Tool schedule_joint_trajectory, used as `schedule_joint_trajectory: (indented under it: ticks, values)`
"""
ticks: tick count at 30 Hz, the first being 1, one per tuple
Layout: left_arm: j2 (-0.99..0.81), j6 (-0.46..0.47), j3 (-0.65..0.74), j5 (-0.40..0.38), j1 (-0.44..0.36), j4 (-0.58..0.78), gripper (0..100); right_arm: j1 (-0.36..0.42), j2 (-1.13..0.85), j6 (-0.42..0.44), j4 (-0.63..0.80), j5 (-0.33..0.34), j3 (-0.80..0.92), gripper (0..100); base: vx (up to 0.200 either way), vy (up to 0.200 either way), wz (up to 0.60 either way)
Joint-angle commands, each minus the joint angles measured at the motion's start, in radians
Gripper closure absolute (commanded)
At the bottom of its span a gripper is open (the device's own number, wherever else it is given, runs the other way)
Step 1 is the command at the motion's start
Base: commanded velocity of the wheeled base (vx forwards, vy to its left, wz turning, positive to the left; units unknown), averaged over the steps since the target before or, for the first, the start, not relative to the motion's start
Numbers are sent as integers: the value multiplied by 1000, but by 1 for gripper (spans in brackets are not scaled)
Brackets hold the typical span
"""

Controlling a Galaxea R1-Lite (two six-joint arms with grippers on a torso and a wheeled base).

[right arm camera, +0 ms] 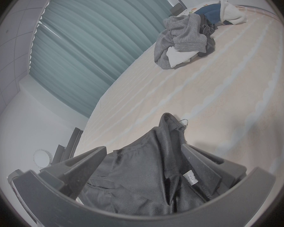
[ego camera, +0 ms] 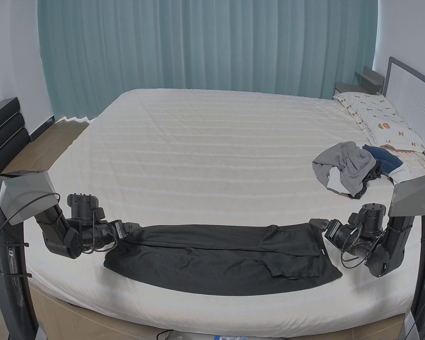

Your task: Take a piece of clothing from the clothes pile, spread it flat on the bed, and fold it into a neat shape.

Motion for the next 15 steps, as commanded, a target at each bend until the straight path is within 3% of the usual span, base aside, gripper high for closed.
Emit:
schedule_joint_trajectory:
  ticks: [1, 9, 15]
  values:
    - [22, 0, 2, 0, -20, -4, 0, 3, 3, 0, 0, 0, 0, 0, 0, 0, 0]
    - [30, 57, 24, 64, -38, -4, 0, 10, 4, 0, 0, 0, 0, 0, 0, 0, 0]
    - [31, 71, 32, 69, -38, -9, 0, 11, 4, 0, 0, 0, 0, 0, 0, 0, 0]
